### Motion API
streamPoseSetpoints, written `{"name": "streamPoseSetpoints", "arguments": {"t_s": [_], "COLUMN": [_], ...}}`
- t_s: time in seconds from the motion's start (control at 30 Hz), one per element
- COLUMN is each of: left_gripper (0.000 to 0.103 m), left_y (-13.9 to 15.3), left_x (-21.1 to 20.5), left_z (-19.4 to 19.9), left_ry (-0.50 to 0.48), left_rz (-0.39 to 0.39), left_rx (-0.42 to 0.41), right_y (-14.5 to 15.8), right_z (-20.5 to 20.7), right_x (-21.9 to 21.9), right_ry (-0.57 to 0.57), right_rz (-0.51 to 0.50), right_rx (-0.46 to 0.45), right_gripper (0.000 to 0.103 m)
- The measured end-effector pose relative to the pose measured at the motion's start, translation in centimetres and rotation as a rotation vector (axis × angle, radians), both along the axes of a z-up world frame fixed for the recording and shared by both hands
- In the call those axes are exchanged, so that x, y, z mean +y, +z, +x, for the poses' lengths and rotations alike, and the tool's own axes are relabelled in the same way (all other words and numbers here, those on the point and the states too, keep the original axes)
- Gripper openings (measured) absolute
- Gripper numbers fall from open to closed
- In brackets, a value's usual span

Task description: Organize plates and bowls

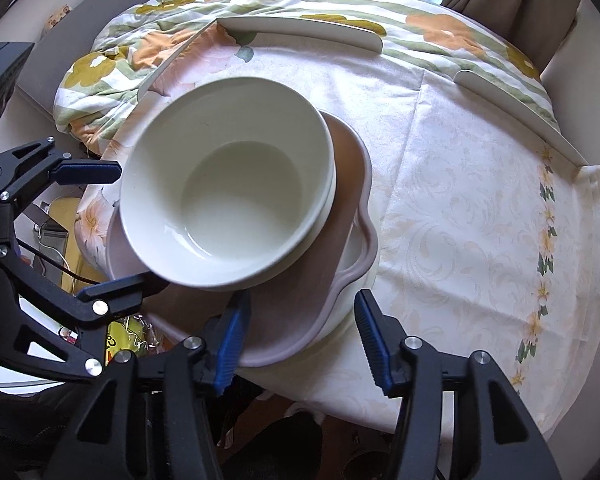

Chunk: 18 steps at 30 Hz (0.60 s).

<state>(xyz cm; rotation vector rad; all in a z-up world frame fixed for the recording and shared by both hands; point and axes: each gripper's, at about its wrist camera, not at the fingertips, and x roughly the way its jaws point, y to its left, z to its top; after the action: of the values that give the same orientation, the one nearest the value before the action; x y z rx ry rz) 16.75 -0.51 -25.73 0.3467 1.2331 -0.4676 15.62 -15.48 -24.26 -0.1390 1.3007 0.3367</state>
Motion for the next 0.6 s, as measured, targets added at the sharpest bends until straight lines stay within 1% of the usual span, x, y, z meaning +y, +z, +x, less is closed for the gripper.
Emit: {"name": "streamPoseSetpoints", "arguments": {"t_s": [0.13, 0.2, 0.27, 0.33, 0.4, 0.47, 0.5, 0.53, 0.57, 0.6], "left_gripper": [0.094, 0.094, 0.094, 0.094, 0.094, 0.094, 0.094, 0.096, 0.101, 0.103], "left_y": [1.8, 3.6, 5.7, 8.5, 11.6, 14.4, 15.8, 17.2, 18.2, 19.3], "left_x": [0.7, 1.2, 1.6, 1.9, 2.2, 2.5, 2.7, 2.7, 2.8, 2.8], "left_z": [-1.6, -2.8, -4.1, -5.6, -7.5, -9.3, -10.4, -11.7, -12.6, -13.8], "left_ry": [0.053, 0.098, 0.144, 0.191, 0.244, 0.29, 0.317, 0.343, 0.361, 0.383], "left_rz": [-0.021, -0.046, -0.075, -0.11, -0.154, -0.189, -0.201, -0.212, -0.218, -0.222], "left_rx": [-0.034, -0.074, -0.129, -0.2, -0.29, -0.379, -0.428, -0.48, -0.52, -0.573], "right_y": [1.3, 2.8, 4.8, 7.3, 10.4, 13.1, 14.5, 15.6, 16.7, 17.7], "right_z": [-1.3, -2.4, -3.7, -5.3, -7.4, -9.4, -10.6, -11.4, -12.4, -13.4], "right_x": [-0.8, -1.3, -2.0, -2.8, -3.7, -4.6, -5.2, -5.6, -6.0, -6.5], "right_ry": [-0.013, -0.025, -0.042, -0.063, -0.092, -0.131, -0.156, -0.176, -0.199, -0.222], "right_rz": [0.032, 0.062, 0.09, 0.093, 0.102, 0.11, 0.116, 0.125, 0.132, 0.128], "right_rx": [-0.024, -0.058, -0.114, -0.186, -0.28, -0.362, -0.408, -0.446, -0.484, -0.515], "right_gripper": [0.049, 0.049, 0.049, 0.049, 0.05, 0.064, 0.079, 0.088, 0.088, 0.089]}}
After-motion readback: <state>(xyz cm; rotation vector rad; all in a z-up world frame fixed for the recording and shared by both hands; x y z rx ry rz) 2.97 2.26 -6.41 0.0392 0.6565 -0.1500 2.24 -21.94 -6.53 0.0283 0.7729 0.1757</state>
